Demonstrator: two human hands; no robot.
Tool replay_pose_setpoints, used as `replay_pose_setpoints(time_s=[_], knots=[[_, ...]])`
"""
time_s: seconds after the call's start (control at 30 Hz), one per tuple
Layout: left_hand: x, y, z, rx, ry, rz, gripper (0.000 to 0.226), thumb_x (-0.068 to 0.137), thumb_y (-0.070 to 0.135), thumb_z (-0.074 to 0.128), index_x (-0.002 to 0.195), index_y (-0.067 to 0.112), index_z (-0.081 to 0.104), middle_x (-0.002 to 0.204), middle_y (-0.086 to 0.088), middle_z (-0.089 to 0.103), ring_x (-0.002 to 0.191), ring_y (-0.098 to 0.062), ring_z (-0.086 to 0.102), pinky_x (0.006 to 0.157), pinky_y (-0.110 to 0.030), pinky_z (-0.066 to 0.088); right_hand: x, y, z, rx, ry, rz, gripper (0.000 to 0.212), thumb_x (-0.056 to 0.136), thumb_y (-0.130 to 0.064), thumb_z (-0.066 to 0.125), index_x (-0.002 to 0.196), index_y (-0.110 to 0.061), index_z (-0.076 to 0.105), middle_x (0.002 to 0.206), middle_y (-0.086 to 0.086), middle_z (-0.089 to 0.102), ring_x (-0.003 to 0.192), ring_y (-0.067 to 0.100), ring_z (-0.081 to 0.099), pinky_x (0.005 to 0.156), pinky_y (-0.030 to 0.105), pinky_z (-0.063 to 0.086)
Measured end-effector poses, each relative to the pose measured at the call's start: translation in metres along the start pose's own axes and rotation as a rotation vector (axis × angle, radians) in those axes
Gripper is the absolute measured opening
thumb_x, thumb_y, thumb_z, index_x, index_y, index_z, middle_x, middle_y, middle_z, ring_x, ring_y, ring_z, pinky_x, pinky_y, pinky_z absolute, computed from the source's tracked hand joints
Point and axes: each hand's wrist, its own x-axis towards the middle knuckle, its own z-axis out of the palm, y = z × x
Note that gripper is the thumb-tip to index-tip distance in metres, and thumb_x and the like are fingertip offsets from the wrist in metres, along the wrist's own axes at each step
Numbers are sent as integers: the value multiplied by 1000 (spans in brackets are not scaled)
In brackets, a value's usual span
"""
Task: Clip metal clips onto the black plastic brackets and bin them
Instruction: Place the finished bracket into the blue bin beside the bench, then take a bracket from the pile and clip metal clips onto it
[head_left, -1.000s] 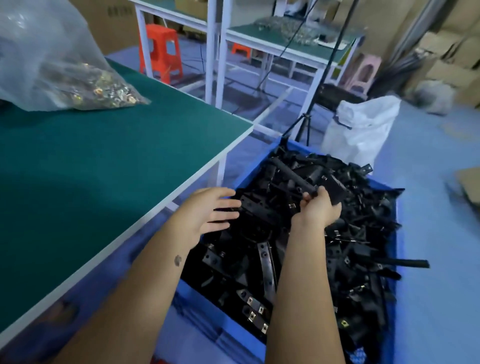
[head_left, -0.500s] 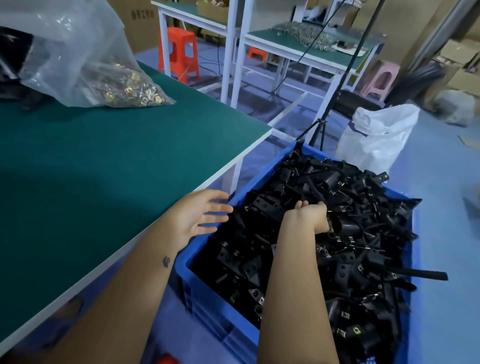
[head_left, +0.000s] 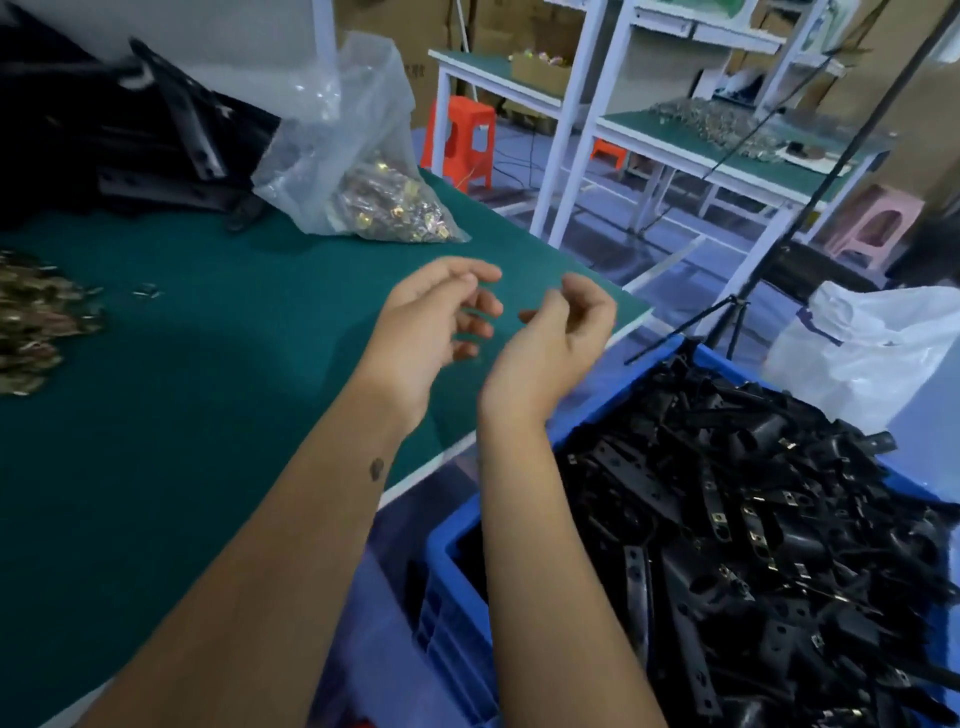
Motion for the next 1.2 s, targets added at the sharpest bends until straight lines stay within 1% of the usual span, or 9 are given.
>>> replay_pose_setpoints(time_s=[0.17,0.37,0.43,0.57,0.73,0.9,1.0,1.1,1.2], knots=[[2,35,-79,126,353,115,31,94,-3,42,73,13,59,57,12,64,55,2,60,54,-12,45,-85,16,76,-218,-654,-58,21,88,-4,42,91,-14,60,95,6,63,89,14,58,84,35,49],[-32,43,-208,286,789,63,24,96,9,44,85,15,66,73,9,68,71,-3,62,63,-21,50,-177,54,139,-442,-1199,-35,22,92,-9,44,96,-24,60,102,-6,59,95,11,55,85,37,48],[-49,45,-245,391,863,61,25,95,9,45,84,19,66,68,14,65,65,1,58,61,-19,49,-200,66,152,-496,-1295,-66,19,94,-14,46,101,-25,61,105,-8,58,94,10,55,83,37,49],[-74,50,-306,492,989,-13,30,96,10,46,78,25,64,66,10,61,61,-7,53,57,-26,43,-206,90,168,-581,-1281,-147,19,95,-16,50,103,-21,66,104,-8,58,98,12,55,83,32,47],[-67,49,-330,469,1190,-44,23,98,17,42,85,30,58,77,2,60,64,-16,54,56,-31,45,-137,118,202,-874,-955,-334,35,92,-17,52,124,-23,64,123,9,54,115,31,44,95,37,37],[-54,41,-332,811,1113,-129,20,95,21,44,82,30,56,71,-2,61,57,-23,52,51,-30,37,-93,145,227,-1282,-1100,-167,53,98,-36,41,149,-47,30,146,14,37,131,37,33,106,42,28],[-55,39,-335,821,1098,-135,19,95,24,46,81,31,58,67,-1,61,55,-22,51,51,-30,36,-88,150,250,-1469,-1210,-90,51,102,-54,25,151,-53,14,159,9,20,143,36,15,112,50,19],[-54,39,-334,826,1096,-149,19,93,25,46,81,29,59,66,-2,61,55,-22,50,52,-30,36,-94,154,260,-1503,-1178,-50,52,102,-54,18,152,-42,26,159,6,20,144,34,12,113,53,16],[-54,39,-334,832,1087,-153,19,93,24,46,80,29,59,66,-1,60,54,-21,48,52,-31,35,-102,157,248,-1263,-951,-84,39,102,-44,35,131,-29,57,139,8,49,128,32,40,103,45,31]])
